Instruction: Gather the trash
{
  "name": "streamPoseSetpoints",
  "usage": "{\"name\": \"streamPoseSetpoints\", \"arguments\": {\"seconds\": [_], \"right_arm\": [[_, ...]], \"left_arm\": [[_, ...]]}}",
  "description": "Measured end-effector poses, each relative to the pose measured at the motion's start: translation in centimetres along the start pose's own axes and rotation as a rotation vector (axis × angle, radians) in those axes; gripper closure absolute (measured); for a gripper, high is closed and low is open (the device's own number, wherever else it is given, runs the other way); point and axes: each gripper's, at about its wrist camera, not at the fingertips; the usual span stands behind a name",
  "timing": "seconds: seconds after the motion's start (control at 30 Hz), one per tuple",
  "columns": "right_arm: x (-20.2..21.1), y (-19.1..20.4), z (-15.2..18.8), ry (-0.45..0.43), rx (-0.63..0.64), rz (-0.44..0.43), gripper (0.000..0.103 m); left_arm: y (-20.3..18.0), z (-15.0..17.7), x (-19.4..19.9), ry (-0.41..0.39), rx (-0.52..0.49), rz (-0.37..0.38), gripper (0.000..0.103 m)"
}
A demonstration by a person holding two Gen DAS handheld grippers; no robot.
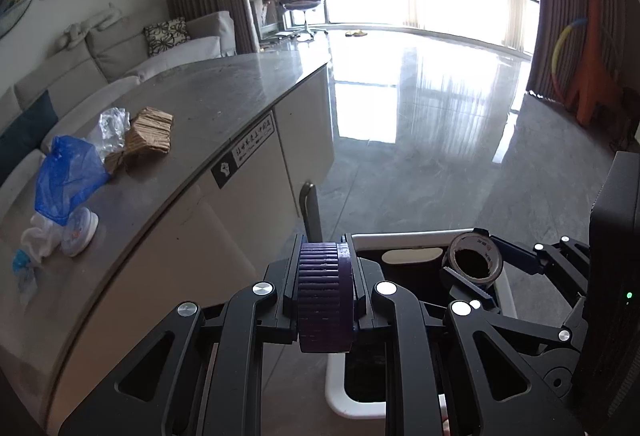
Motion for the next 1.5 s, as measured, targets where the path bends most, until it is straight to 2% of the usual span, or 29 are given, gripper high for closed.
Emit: {"name": "streamPoseSetpoints", "arguments": {"seconds": [0.3, 0.67, 0.73, 0.77, 0.83, 1.07, 1.2, 1.43, 1.5], "right_arm": [[-3.4, -0.3, 1.6, 0.087, 0.033, -0.004, 0.053], [-5.1, -1.3, 2.5, 0.144, 0.039, -0.02, 0.052], [-5.5, -1.3, 2.7, 0.173, 0.041, -0.042, 0.014], [-5.6, -1.3, 2.8, 0.165, 0.039, -0.05, 0.005], [-6.0, -1.1, 2.9, 0.182, 0.047, -0.062, 0.005], [-7.4, -1.5, 3.4, 0.241, 0.062, -0.022, 0.005], [-6.7, -1.6, 2.6, 0.194, 0.088, 0.012, 0.005], [-3.6, -4.5, -0.3, 0.016, 0.054, 0.23, 0.005], [-2.5, -5.5, -0.8, -0.039, 0.007, 0.24, 0.005]], "left_arm": [[-1.4, 0.6, -5.3, 0.106, -0.003, 0.041, 0.084], [-3.4, 1.4, -7.5, 0.148, -0.062, 0.065, 0.084], [-3.6, 1.5, -7.6, 0.149, -0.068, 0.067, 0.085], [-3.7, 1.5, -7.7, 0.151, -0.073, 0.067, 0.085], [-4.0, 1.6, -7.8, 0.149, -0.081, 0.068, 0.085], [-4.3, 1.5, -7.9, 0.14, -0.09, 0.068, 0.085], [-4.4, 1.5, -7.8, 0.134, -0.091, 0.064, 0.085], [-4.4, 1.5, -8.2, 0.144, -0.075, 0.066, 0.084], [-4.6, 1.6, -8.5, 0.16, -0.077, 0.082, 0.084]]}}
Point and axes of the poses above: each gripper's, at about its wrist camera, not at the fingertips, and x roughly against the way its jaws point, y to its left, z to its underside, and after that the axes turned 4 degrees about -x, right-handed
